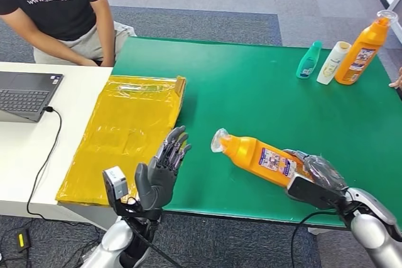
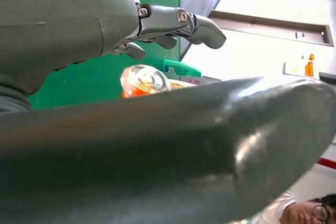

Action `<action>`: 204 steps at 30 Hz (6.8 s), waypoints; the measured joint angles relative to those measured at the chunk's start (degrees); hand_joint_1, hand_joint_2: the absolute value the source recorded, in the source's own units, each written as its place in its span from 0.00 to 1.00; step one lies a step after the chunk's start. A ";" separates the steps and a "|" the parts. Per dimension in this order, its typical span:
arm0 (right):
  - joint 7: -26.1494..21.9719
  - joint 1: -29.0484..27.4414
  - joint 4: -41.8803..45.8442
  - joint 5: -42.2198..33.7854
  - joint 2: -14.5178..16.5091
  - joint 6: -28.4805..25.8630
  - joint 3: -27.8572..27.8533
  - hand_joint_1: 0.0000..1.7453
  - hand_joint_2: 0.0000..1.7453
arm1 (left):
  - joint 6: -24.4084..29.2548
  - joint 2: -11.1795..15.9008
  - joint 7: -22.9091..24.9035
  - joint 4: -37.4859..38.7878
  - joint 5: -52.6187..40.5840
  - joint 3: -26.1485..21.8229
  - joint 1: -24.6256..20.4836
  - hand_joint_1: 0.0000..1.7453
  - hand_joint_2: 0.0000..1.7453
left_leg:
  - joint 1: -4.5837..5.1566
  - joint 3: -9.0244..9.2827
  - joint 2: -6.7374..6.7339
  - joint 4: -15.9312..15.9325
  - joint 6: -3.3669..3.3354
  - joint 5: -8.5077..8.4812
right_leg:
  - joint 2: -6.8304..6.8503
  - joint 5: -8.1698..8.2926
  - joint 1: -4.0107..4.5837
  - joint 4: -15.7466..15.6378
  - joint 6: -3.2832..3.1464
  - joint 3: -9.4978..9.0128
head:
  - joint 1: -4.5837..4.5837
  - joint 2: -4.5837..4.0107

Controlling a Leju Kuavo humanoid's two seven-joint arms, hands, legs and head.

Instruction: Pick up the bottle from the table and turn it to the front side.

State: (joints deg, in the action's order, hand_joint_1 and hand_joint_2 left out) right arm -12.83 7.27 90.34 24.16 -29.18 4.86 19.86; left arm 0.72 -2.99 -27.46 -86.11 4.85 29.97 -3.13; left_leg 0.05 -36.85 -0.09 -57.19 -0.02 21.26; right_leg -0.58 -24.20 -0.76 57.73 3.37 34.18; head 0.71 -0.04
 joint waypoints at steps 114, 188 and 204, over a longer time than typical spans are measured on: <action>-9.42 -4.81 -2.55 -15.03 21.66 -2.72 4.72 1.00 1.00 | 1.99 2.68 7.14 0.04 -0.29 3.60 -9.22 0.00 1.00 | -0.01 -0.10 -0.01 0.01 0.04 -0.03 | -0.01 -0.02 0.00 0.01 -0.03 0.14 | 0.01 0.00; -8.96 -1.56 -7.11 -13.87 21.64 -0.40 8.87 1.00 1.00 | -2.29 2.79 9.99 3.10 1.28 4.99 -14.23 1.00 1.00 | -0.01 -0.14 -0.01 0.01 0.05 -0.03 | 0.00 -0.01 0.00 0.01 -0.03 0.16 | 0.01 0.00; -8.90 -1.29 -7.98 -13.73 21.64 -0.48 9.37 1.00 1.00 | -2.46 2.75 9.98 3.10 1.66 5.54 -14.50 1.00 1.00 | -0.01 -0.15 -0.01 0.01 0.05 -0.04 | 0.00 -0.01 0.00 0.01 -0.03 0.17 | 0.01 0.00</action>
State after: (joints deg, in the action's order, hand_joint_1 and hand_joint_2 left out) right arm -21.73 5.98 82.36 10.43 -7.54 4.38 29.23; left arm -1.74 -0.24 -17.49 -83.01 6.51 35.51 -17.64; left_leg 0.04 -37.00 -0.10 -57.18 0.03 21.23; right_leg -0.59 -24.21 -0.75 57.74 3.34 34.35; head 0.72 -0.04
